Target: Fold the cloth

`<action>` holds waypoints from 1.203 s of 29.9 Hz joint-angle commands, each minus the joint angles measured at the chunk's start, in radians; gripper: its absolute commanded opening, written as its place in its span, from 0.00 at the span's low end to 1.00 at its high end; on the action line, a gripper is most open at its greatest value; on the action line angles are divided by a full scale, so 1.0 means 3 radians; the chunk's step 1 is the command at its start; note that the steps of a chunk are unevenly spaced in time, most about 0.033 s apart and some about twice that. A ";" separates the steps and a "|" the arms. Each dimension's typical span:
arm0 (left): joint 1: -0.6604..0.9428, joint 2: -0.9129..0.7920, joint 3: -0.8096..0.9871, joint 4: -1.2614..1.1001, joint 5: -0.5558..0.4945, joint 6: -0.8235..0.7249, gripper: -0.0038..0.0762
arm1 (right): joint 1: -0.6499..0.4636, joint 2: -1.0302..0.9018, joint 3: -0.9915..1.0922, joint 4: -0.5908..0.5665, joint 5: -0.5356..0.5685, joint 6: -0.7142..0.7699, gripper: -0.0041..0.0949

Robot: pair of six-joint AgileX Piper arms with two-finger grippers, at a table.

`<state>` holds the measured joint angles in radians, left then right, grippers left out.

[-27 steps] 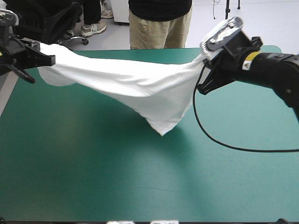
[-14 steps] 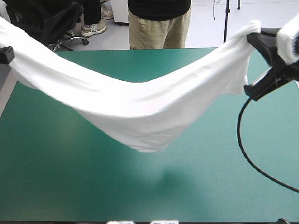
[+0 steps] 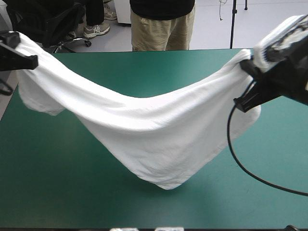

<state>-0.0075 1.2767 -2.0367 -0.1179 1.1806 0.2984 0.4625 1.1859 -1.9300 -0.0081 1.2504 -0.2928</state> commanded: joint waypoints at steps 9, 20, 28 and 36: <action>-0.0027 0.0991 0.0834 -0.0157 -0.1513 0.0124 0.03 | -0.0158 0.0665 0.1518 -0.0039 -0.1583 0.0167 0.02; -0.0315 0.1957 0.0834 -0.0151 -0.2728 0.0151 0.03 | -0.0674 0.1770 0.1107 0.0048 -0.2453 0.0159 0.02; -0.0391 0.2265 0.0813 -0.0208 -0.3264 0.0144 0.18 | -0.0901 0.2221 0.0706 0.0328 -0.2151 -0.0011 0.29; -0.0550 0.2359 0.0624 -0.0258 -0.3235 0.0171 0.73 | -0.0967 0.2205 0.0660 0.0450 -0.2131 -0.0097 0.55</action>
<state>-0.1574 2.0549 -1.7847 -0.1807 0.2463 0.3469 0.1803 1.9172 -1.6865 0.1106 0.6511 -0.3022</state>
